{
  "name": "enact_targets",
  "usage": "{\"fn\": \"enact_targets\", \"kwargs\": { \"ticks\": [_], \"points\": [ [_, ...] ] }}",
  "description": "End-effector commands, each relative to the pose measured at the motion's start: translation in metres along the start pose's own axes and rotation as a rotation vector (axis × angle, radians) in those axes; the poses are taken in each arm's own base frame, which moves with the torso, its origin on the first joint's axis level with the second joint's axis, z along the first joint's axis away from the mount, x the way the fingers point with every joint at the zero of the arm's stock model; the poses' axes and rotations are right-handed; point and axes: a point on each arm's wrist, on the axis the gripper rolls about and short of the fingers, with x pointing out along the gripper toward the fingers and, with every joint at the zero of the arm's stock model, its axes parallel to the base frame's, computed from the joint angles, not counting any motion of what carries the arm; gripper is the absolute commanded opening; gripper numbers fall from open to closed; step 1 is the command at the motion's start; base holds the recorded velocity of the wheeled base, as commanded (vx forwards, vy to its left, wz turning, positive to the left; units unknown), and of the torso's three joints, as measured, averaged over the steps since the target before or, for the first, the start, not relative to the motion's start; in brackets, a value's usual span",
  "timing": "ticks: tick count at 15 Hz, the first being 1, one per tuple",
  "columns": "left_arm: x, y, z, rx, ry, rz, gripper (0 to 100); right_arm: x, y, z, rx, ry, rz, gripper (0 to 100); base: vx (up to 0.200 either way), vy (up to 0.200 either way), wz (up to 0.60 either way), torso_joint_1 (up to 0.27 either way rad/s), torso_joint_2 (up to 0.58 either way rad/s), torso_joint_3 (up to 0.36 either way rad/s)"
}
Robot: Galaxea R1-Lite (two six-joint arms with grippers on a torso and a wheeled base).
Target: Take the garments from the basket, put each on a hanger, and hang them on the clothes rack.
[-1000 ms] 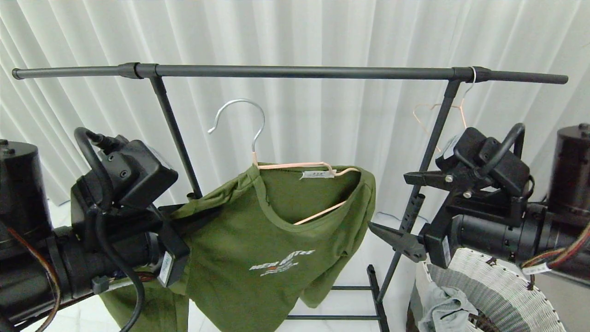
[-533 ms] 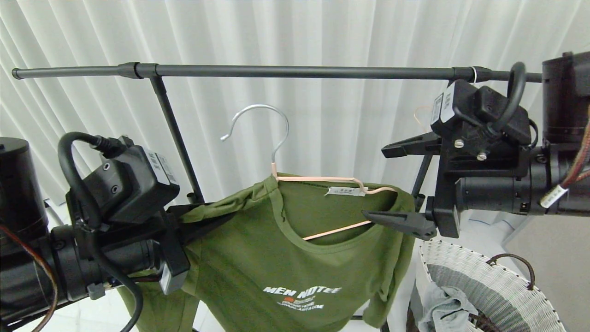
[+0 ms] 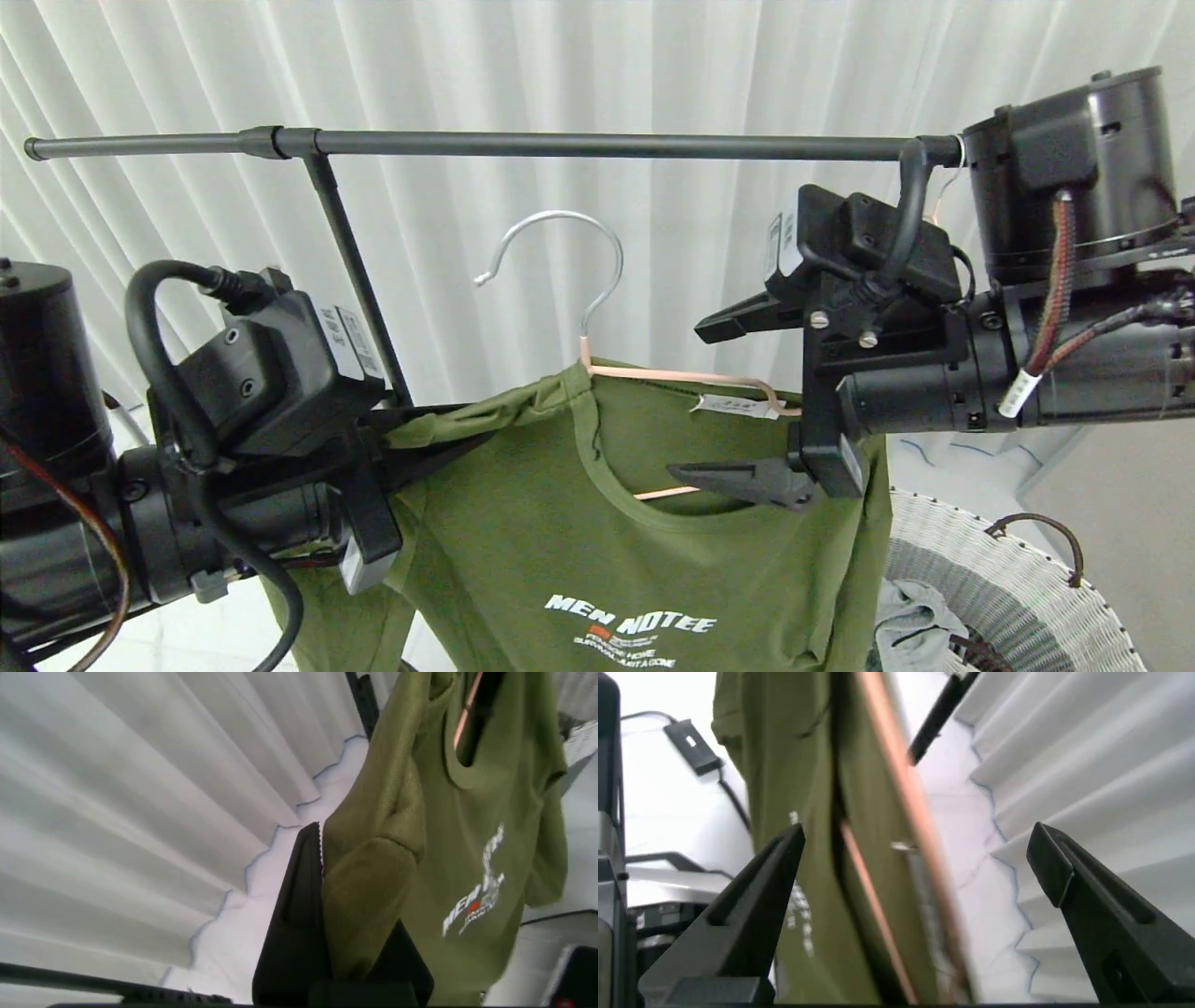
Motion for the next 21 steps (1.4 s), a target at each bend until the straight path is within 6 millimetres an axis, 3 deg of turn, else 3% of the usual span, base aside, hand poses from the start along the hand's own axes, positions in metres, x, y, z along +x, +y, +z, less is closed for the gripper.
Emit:
{"fn": "enact_targets", "kwargs": {
  "ticks": [1, 8, 9, 14, 19, 20, 21],
  "points": [
    [0.009, 0.006, 0.001, 0.004, 0.009, 0.004, 0, 0.013, -0.002, -0.003, 0.008, 0.026, 0.021, 100, 0.0, 0.0, 0.0, 0.0, 0.0, 0.0],
    [0.018, 0.014, 0.007, 0.007, 0.0, 0.02, 0, 0.016, -0.011, -0.012, 0.032, 0.062, 0.002, 100, 0.0, 0.0, 0.0, 0.0, 0.0, 0.0],
    [0.017, 0.014, 0.007, 0.008, -0.001, 0.02, 0, 0.018, -0.013, -0.014, 0.035, 0.066, -0.002, 0, 0.0, 0.0, 0.0, 0.0, 0.0, 0.0],
    [0.017, 0.014, 0.007, 0.008, -0.003, 0.021, 0, 0.026, -0.022, -0.017, 0.015, 0.051, -0.04, 0, 0.0, 0.0, 0.0, 0.0, 0.0, 0.0],
    [0.016, 0.014, 0.007, 0.01, -0.002, 0.023, 0, 0.019, -0.034, -0.012, -0.035, 0.026, -0.089, 0, 0.0, 0.0, 0.0, 0.0, 0.0, 0.0],
    [0.016, 0.014, 0.007, 0.009, 0.003, 0.023, 100, 0.016, -0.036, -0.011, -0.054, 0.021, -0.1, 0, 0.0, 0.0, 0.0, 0.0, 0.0, 0.0],
    [0.017, 0.014, 0.006, 0.008, 0.005, 0.022, 100, 0.013, -0.037, -0.009, -0.073, 0.013, -0.104, 0, 0.0, 0.0, 0.0, 0.0, 0.0, 0.0]
  ]
}}
